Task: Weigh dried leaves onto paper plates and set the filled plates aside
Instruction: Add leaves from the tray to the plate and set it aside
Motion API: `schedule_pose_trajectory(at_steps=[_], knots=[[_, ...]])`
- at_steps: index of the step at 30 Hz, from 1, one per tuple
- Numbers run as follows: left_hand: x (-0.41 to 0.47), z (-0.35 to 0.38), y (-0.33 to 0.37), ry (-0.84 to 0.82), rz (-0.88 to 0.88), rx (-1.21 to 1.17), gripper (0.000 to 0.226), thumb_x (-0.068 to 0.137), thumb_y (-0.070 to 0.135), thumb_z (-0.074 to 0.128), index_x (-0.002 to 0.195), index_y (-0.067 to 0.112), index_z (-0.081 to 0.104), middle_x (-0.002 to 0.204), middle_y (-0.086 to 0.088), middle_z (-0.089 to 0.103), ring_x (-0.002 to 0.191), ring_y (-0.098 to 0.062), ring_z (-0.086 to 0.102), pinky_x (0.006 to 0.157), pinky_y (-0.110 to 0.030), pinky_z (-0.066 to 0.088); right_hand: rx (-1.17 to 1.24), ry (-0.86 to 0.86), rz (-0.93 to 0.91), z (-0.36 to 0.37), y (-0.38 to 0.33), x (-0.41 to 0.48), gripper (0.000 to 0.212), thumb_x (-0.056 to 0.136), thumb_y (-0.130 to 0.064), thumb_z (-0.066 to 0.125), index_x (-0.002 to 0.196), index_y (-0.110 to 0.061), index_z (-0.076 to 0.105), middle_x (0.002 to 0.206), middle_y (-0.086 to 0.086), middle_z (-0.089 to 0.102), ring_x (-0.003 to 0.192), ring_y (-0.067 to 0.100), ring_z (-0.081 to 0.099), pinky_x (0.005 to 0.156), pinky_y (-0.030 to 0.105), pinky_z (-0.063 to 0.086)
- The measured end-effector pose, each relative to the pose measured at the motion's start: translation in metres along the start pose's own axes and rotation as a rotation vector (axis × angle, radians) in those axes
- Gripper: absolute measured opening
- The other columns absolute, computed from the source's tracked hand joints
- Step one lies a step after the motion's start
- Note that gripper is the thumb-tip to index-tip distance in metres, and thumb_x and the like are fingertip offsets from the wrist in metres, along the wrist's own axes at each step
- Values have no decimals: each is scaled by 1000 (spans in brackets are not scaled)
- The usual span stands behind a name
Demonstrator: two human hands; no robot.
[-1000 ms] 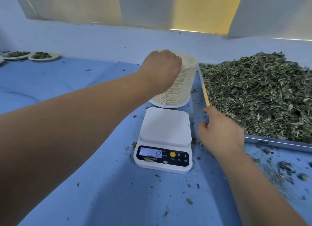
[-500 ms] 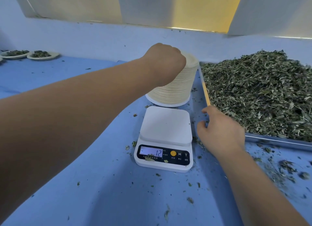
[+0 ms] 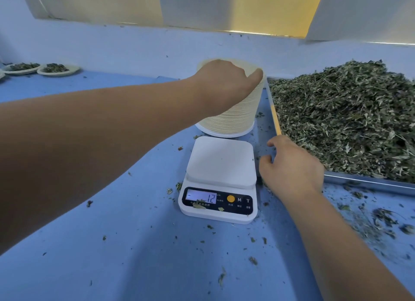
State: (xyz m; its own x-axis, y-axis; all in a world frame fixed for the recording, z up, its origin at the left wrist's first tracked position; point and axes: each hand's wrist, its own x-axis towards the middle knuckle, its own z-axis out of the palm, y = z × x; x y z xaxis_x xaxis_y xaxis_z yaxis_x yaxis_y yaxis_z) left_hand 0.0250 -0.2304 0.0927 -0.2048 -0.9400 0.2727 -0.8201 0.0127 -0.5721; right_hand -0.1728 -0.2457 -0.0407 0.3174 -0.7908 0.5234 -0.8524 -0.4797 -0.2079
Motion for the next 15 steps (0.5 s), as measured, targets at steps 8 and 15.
schedule_pose_trajectory(at_steps=[8,15], knots=[[-1,-2,5,66,-116,-69,88,84,-6,58,158,9,14,79,-5,33,64,-28,37,48,-34,15,6,-28,17,-4,-4,0,30,86,-26,58,116,-23,64,93,-2,66,64,20,41,56,28,26],[-3,4,-5,345,-533,-478,49,84,3,46,133,9,50,93,-8,60,89,-33,53,66,-41,41,13,-73,23,-7,-4,1,32,89,-28,55,120,-23,61,113,0,69,72,23,47,64,30,31]])
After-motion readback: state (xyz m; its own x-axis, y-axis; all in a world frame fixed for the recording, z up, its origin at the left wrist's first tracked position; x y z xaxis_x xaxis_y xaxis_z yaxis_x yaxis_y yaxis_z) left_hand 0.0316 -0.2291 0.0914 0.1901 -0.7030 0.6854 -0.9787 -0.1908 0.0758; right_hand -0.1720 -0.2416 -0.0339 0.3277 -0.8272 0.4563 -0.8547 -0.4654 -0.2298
